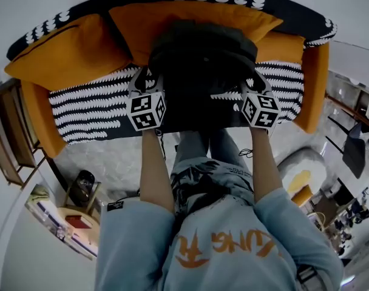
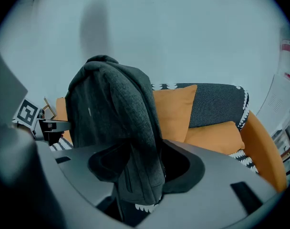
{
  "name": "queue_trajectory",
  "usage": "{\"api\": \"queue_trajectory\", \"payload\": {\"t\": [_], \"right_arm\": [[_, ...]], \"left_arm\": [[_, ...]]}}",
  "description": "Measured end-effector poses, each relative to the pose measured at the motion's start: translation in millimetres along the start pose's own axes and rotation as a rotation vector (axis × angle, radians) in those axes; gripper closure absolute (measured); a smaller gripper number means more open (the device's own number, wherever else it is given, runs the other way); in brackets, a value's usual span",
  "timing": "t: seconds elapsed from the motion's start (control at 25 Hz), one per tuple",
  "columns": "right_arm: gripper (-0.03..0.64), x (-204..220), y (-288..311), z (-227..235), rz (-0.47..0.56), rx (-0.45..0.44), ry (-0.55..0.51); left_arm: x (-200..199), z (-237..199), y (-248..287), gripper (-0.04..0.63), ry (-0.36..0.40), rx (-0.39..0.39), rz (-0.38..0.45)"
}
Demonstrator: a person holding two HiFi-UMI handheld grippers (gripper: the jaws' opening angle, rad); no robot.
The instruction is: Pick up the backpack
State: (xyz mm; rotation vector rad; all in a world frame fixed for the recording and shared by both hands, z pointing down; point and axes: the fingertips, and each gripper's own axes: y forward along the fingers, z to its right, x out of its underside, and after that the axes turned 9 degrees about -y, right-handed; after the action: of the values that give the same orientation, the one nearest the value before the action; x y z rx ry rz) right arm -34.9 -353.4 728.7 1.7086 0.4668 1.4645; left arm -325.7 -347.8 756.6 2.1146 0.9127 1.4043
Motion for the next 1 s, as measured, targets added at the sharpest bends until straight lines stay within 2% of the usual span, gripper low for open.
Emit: {"api": "queue_trajectory", "payload": {"t": [0.24, 0.44, 0.64, 0.8, 1.0], "right_arm": [[0.442, -1, 9, -5, 0.008, 0.002, -0.011], [0.507, 1, 9, -8, -0.018, -0.037, 0.054], [0.551, 9, 1, -11, -0.056, -0.055, 0.072], [0.566, 16, -12, -18, -0.067, -0.041, 0.095], [0.575, 14, -24, -23, -0.030, -0.035, 0.115]], "left_arm": [[1, -4, 14, 0.379, -0.008, 0.064, -0.031], [4, -1, 15, 0.459, -0.027, 0.059, -0.085], [12, 3, 1, 0.497, -0.031, 0.079, -0.127], [19, 8, -16, 0.506, -0.036, 0.051, -0.129], [17, 14, -36, 0.511, -0.030, 0.042, -0.100]]}}
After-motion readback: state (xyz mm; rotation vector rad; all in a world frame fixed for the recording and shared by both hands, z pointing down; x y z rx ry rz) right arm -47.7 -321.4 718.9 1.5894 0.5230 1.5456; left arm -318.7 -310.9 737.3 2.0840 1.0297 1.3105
